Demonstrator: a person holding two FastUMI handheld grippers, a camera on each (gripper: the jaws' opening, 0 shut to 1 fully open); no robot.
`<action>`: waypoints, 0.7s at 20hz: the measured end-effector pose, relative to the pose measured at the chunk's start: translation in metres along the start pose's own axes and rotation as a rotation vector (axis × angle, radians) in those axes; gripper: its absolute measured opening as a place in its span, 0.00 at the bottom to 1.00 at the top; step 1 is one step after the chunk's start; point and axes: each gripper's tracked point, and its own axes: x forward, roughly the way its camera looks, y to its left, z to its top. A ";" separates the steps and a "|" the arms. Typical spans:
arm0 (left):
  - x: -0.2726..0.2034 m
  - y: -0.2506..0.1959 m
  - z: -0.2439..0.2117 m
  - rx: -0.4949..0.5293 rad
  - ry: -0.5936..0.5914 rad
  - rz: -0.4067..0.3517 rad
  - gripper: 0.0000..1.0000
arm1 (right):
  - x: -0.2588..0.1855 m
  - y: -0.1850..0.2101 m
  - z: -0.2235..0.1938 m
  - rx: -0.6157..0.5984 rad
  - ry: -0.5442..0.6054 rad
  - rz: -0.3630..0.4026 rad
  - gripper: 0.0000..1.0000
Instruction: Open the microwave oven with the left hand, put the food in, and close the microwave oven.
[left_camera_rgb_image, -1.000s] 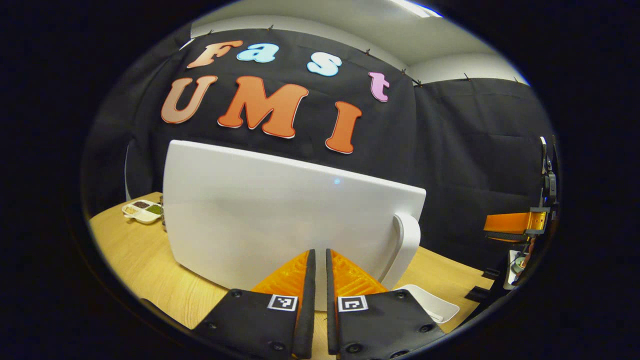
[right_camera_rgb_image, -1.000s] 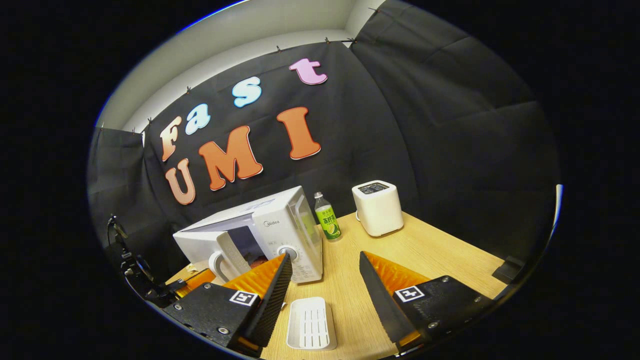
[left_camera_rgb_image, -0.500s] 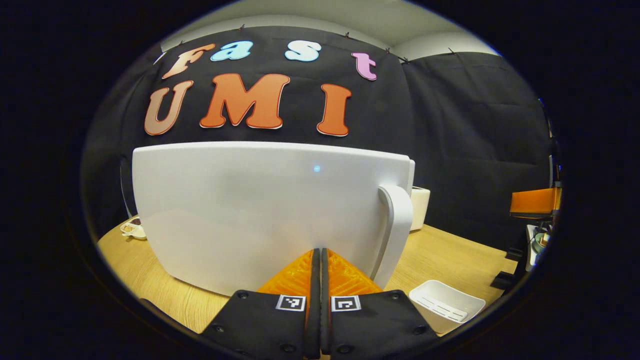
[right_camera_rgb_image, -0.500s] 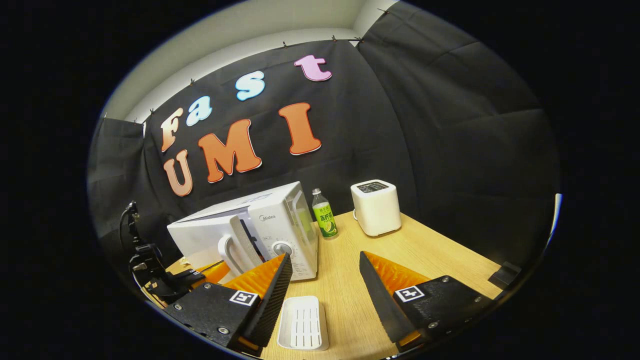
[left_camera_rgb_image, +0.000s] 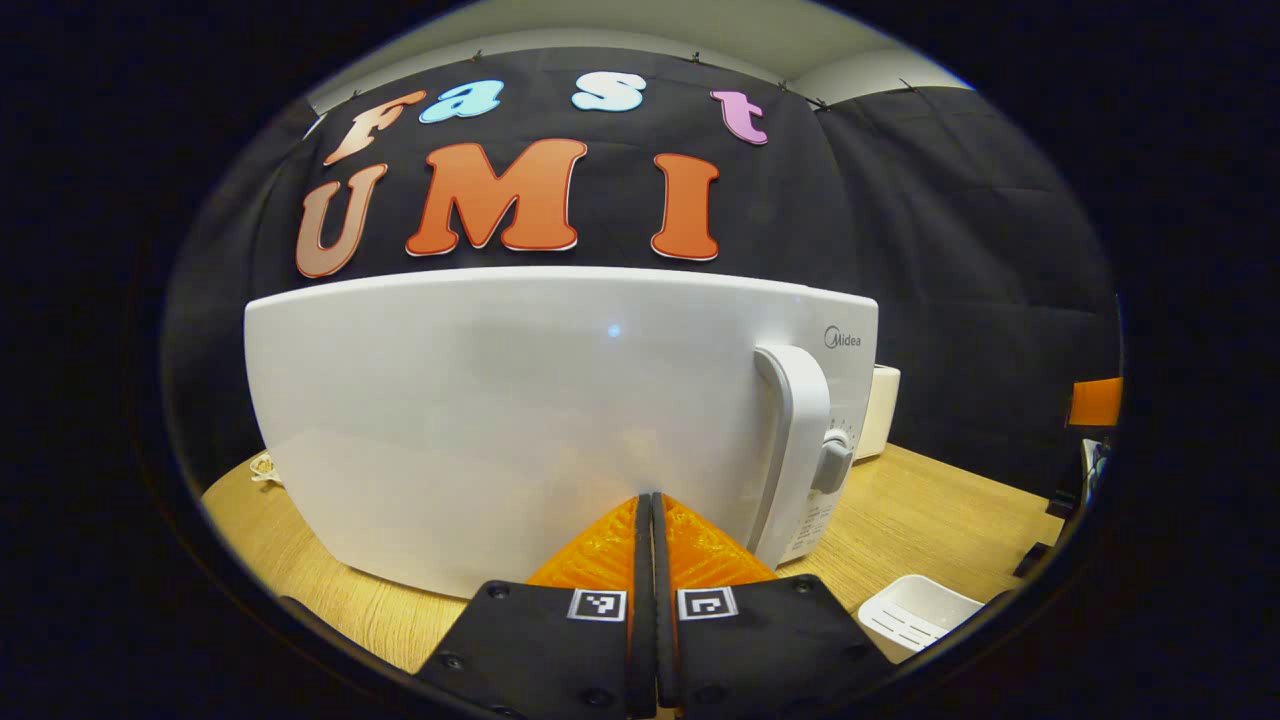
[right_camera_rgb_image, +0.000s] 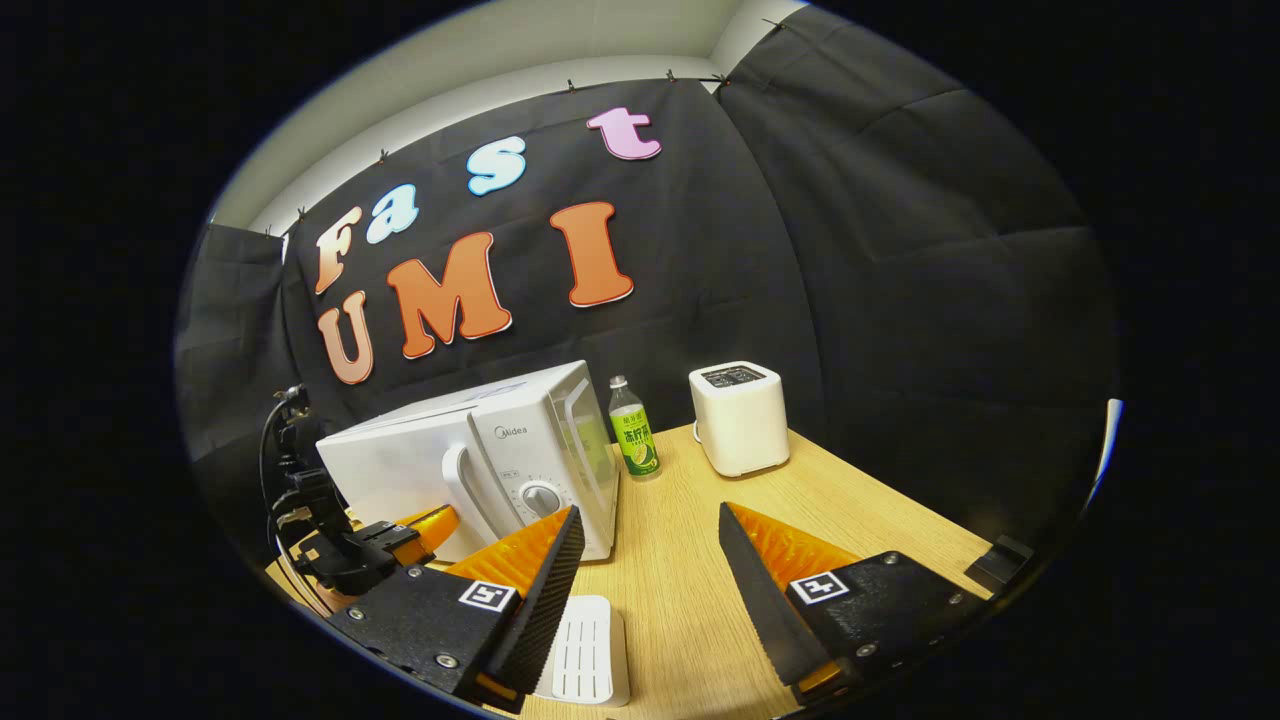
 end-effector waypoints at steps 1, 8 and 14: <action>0.005 -0.001 0.000 -0.005 -0.007 0.000 0.05 | 0.000 0.001 -0.001 0.003 0.002 0.003 0.84; 0.001 0.003 -0.002 -0.003 0.034 0.021 0.05 | -0.006 0.004 -0.001 -0.012 0.006 0.002 0.84; -0.038 0.014 0.050 0.049 -0.079 0.028 0.07 | -0.018 0.023 0.013 -0.061 -0.034 0.013 0.84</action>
